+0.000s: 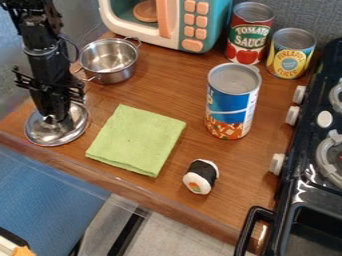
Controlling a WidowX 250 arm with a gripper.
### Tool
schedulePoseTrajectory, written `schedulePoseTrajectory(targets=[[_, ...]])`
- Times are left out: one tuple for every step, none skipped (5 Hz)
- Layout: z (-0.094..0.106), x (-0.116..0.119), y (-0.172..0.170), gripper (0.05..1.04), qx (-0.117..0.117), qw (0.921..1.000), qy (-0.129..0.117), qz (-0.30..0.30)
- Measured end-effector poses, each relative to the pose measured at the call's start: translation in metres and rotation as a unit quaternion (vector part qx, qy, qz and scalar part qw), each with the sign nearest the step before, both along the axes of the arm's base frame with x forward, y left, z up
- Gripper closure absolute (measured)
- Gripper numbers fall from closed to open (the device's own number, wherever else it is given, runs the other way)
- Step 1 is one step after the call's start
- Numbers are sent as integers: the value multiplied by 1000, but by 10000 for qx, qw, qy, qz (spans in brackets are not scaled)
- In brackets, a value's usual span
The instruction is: Put the lid on the silver pot
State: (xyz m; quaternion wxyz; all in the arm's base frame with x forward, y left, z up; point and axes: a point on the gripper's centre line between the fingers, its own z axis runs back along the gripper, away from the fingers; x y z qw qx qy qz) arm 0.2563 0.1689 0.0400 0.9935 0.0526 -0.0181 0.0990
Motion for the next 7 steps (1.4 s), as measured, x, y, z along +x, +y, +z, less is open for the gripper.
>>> schedulePoseTrajectory(targets=[[28, 11, -10, 804, 16, 9995, -300, 35], [58, 34, -16, 804, 41, 9975, -671, 232], [61, 63, -10, 804, -80, 9952, -888, 405], [51, 90, 0, 804, -165, 9936, -966, 569], [46, 108, 8, 804, -211, 9924, -991, 704], [40, 123, 6, 804, -263, 9916, -996, 781], [41, 138, 7, 804, -270, 9908, -1008, 858]])
